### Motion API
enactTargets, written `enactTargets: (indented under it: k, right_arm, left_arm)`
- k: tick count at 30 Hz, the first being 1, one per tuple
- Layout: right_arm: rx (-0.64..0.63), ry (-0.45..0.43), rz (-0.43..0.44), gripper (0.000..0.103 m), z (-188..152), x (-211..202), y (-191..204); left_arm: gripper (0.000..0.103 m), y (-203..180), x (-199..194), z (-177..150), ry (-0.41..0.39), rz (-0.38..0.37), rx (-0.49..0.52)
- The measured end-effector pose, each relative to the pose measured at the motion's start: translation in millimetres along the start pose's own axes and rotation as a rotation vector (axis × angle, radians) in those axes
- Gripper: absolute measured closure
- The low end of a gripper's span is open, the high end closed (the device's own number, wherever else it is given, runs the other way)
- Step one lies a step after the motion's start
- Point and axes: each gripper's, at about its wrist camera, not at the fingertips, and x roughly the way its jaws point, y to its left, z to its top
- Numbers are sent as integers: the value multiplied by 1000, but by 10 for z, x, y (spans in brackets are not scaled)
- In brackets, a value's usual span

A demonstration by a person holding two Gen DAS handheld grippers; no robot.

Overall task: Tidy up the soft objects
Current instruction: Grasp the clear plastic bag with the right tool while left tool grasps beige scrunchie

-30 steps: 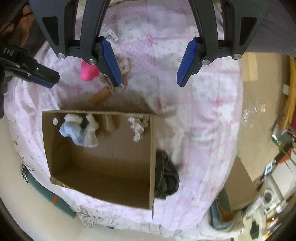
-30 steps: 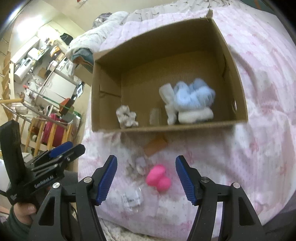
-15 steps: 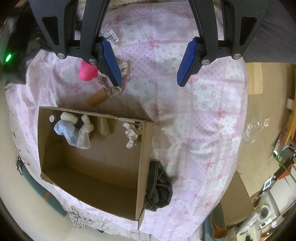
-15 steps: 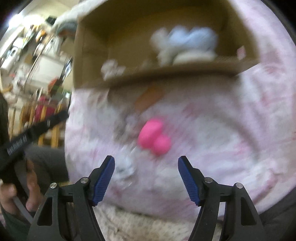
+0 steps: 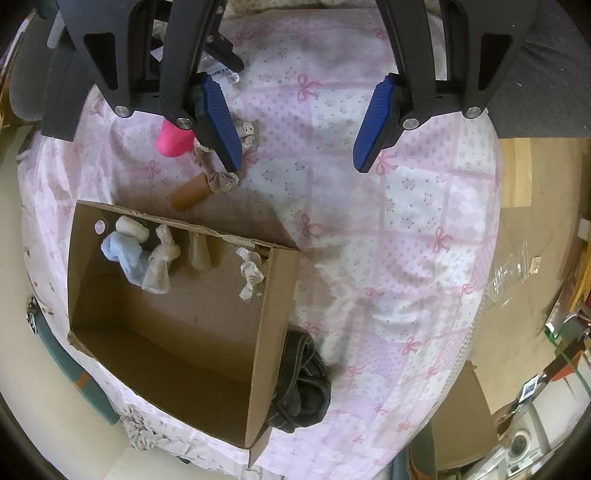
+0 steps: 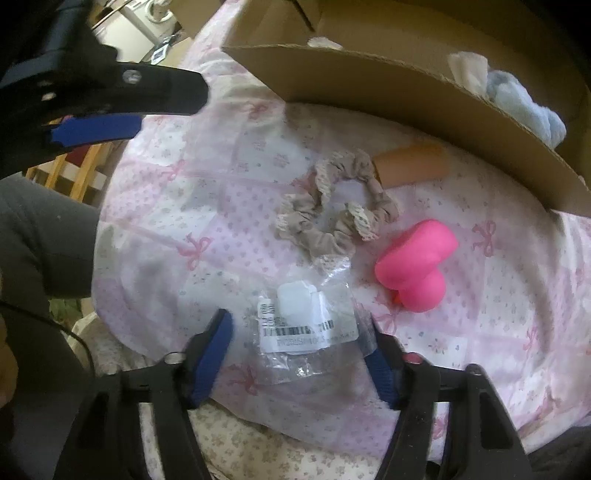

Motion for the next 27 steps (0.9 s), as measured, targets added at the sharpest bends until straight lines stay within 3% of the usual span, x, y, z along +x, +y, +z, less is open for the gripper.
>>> enactTargets:
  k: [5,8,13,16,21,27]
  right_arm:
    - [20,3,43,81,-1,-115,-87]
    - [29,-26,81,91,10,-383,-252]
    - [99,-117,100,93,97,-815,-646]
    - [172,-184,118,94,77,-940,-868]
    - [289,-241,127,94,14,-904,-1145]
    - [329,-296,160,94,33,-953,-1225]
  left_arm:
    - [44,-4,28,-9,7,4,0]
    - [44,-32,83,-16,16,23,16]
    - [44,-105,195,-29,36,20,26]
    - [44,-228,254,-73,34,49,92]
    - [44,-446,428,-174,81,27,196]
    - [44,-661,685,-294,145,30,299]
